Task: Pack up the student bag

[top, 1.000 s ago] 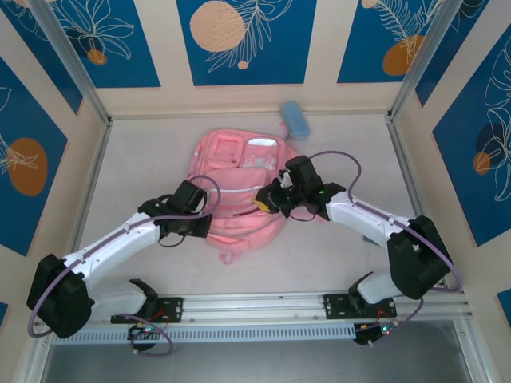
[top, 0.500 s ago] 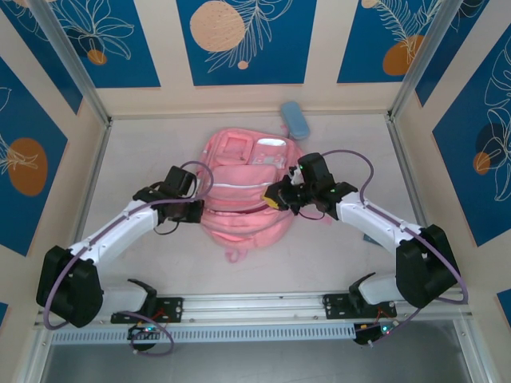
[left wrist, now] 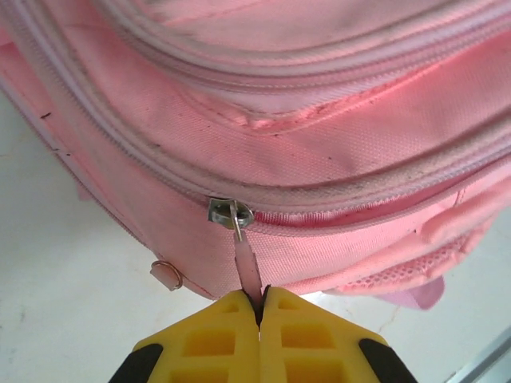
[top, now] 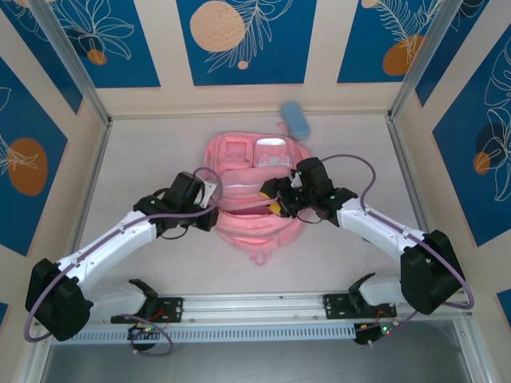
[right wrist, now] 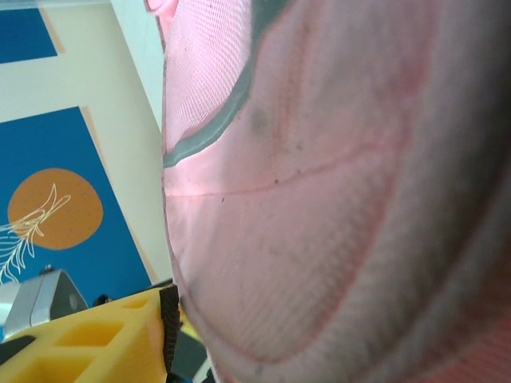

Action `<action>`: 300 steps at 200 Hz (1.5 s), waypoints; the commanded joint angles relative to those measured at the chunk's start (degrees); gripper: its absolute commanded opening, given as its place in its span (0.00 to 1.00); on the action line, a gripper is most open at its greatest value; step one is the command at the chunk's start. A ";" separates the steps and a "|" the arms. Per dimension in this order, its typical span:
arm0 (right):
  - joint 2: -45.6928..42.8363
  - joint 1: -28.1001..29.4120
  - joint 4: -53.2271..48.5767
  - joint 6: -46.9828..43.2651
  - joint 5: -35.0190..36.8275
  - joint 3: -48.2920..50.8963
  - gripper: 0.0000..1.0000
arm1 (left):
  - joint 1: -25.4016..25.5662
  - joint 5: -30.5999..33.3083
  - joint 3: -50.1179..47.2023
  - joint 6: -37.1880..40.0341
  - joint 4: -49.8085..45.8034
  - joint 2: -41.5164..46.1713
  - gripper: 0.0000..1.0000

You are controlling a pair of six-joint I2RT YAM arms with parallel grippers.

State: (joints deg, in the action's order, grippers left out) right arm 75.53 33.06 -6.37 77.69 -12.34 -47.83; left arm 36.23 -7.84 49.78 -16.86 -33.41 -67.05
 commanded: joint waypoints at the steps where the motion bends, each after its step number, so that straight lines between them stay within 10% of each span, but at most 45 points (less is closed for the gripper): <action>1: -0.18 3.46 3.27 4.88 2.10 0.37 0.55 | 3.35 -3.96 0.12 -0.69 4.33 0.70 0.00; 66: -1.58 3.55 -3.61 2.97 5.78 -0.93 0.10 | 2.82 12.01 0.76 -2.75 -3.23 0.17 0.00; 144: -3.37 1.22 -7.20 -1.63 3.38 -1.74 0.02 | -6.94 11.78 0.82 -2.50 -1.09 -3.12 0.00; 181: -2.51 1.05 -5.79 -3.07 0.72 -2.68 0.02 | -7.62 1.17 0.50 -1.70 2.03 -2.41 0.00; 227: -2.03 0.30 1.50 -3.84 -3.99 -3.10 0.02 | -6.69 -9.42 -4.19 -1.54 4.44 4.99 0.35; 300: -3.06 -1.32 5.95 -2.73 -6.43 -3.49 0.02 | -3.89 -11.82 -6.98 -1.51 9.63 3.15 0.43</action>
State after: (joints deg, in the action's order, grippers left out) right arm 73.71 32.05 -5.21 75.37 -13.50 -49.19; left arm 31.44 -17.41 43.05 -19.09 -27.51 -62.19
